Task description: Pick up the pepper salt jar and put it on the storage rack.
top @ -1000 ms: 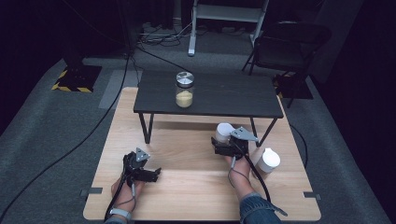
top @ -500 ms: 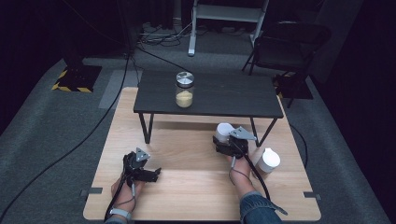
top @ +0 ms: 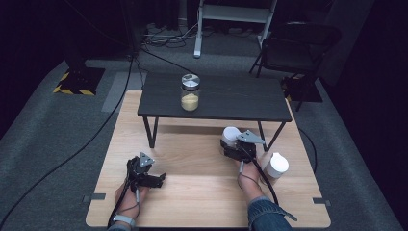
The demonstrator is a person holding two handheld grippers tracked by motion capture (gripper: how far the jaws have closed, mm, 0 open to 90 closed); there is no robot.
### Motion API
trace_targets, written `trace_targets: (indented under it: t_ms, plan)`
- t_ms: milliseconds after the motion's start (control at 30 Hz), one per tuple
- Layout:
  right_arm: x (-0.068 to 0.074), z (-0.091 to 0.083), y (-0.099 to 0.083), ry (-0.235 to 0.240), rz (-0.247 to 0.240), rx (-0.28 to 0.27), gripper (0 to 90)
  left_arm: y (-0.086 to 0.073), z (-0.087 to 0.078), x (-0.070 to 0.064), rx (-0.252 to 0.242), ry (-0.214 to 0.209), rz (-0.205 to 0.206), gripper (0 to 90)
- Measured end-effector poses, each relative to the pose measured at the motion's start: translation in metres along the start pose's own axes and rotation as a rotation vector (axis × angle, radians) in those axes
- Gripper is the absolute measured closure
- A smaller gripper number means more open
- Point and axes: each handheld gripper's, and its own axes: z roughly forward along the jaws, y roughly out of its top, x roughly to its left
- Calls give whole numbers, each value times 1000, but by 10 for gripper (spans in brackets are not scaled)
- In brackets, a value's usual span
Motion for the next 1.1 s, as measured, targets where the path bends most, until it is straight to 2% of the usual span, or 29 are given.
trace_targets:
  t_ms: [200,533,900,1100]
  plan:
    - [3,-4,3,11,-12,9,304,0,0,0,0,0,0,4]
    - [2,-23,12,38,-9,-23,304,0,0,0,0,0,0,3]
    - [7,-40,28,51,-19,-34,304,0,0,0,0,0,0,4]
    - [10,-51,42,68,-48,-45,304,0,0,0,0,0,0,4]
